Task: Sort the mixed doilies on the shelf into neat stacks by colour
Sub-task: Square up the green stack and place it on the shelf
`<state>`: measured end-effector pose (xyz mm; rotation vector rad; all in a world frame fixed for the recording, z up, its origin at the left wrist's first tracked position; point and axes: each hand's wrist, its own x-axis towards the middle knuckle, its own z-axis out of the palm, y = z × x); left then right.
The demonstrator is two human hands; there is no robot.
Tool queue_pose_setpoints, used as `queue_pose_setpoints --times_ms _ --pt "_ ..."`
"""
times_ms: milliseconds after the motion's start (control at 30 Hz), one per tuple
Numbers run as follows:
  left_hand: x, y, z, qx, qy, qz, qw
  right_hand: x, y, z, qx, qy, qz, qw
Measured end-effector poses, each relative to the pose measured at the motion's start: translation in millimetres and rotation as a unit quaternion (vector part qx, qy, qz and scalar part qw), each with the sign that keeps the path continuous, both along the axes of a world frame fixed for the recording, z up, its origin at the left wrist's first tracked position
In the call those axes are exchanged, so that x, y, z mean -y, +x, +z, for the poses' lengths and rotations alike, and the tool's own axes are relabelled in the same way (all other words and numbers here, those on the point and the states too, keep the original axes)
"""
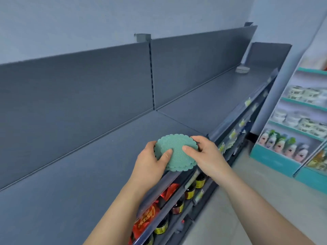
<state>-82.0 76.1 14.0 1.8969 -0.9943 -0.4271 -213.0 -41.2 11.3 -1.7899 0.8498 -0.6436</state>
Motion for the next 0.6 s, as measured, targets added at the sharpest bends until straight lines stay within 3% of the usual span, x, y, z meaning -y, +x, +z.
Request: queue_pose_setpoints --times_ms 367,600 --pt "247.4 -112.2 -3.2 -0.006 -0.002 -0.118 0.993 211.9 -133.0 5.2 -0.059 -0.072 -0.106 0.990" --pt "382.5 -147.6 -10.5 -0.008 0.011 -0.163 0.987 332.9 -176.8 0.1 -0.080 -0.061 -0.161 0.982"
